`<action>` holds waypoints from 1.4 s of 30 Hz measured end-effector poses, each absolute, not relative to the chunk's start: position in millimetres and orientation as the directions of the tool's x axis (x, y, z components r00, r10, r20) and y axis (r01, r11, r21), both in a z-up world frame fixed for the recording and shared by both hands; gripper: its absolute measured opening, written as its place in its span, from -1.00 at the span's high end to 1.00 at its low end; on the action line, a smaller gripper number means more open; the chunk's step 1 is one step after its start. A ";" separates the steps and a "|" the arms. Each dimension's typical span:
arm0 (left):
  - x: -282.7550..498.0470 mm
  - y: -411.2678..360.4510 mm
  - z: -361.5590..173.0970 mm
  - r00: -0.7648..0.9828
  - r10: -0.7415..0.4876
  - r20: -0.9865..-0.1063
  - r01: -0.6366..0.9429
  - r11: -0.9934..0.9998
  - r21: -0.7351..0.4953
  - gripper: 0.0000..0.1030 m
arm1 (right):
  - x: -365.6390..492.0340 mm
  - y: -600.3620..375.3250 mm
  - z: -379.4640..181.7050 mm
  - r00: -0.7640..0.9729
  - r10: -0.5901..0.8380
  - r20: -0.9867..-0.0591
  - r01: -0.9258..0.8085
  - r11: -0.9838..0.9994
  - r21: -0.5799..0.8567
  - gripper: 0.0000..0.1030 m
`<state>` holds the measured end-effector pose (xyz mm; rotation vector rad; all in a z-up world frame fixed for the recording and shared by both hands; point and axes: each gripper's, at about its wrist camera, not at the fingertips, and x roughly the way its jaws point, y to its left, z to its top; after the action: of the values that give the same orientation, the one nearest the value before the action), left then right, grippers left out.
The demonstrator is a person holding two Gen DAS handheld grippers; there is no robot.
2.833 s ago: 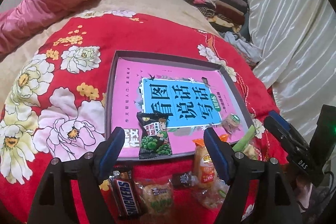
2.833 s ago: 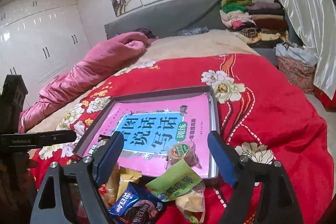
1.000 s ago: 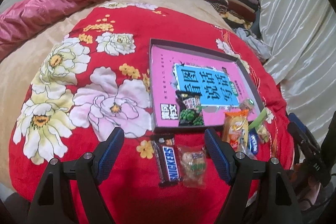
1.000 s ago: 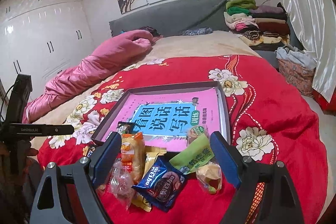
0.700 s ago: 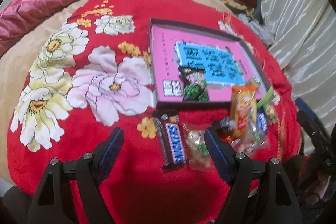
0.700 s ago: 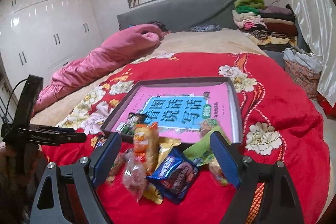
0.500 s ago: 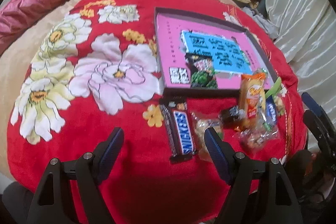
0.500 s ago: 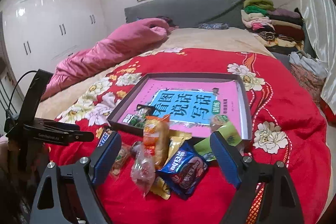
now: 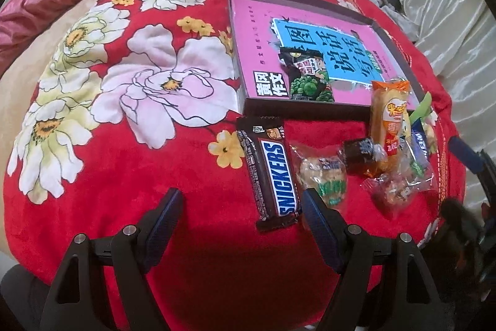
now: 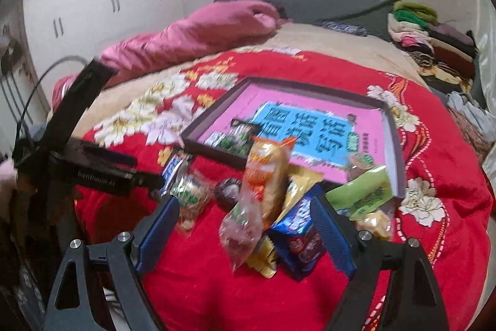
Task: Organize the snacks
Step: 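Grasp the Snickers bar with the left gripper while the right grasps a clear snack bag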
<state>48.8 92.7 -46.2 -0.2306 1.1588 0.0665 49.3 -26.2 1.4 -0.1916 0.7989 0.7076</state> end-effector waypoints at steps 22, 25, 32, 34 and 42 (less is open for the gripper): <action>62.7 89.1 -62.0 0.386 -0.087 -0.918 -0.198 0.965 -0.175 -0.30 | 59.2 4.5 -42.0 0.389 0.466 -0.795 -0.723 0.689 0.050 0.27; 67.8 85.6 -63.7 0.381 -0.077 -0.922 -0.199 0.966 -0.163 -0.26 | 57.2 6.8 -42.6 0.392 0.458 -0.798 -0.730 0.683 0.034 0.27; 77.8 79.6 -70.5 0.381 -0.059 -0.922 -0.191 0.971 -0.141 0.14 | 56.8 8.6 -42.6 0.390 0.458 -0.799 -0.735 0.677 0.029 0.30; 77.4 82.4 -72.2 0.383 -0.067 -0.921 -0.192 0.970 -0.151 0.25 | 57.0 5.8 -39.6 0.386 0.472 -0.793 -0.733 0.679 0.047 0.30; 65.9 102.9 -62.7 0.424 -0.142 -0.894 -0.215 0.944 -0.252 0.42 | 58.1 -14.9 -19.6 0.392 0.558 -0.732 -0.706 0.692 0.149 0.31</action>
<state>65.9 102.9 -62.7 -0.3535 1.1385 0.0472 58.1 -14.9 -19.6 -0.1979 0.8457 0.8093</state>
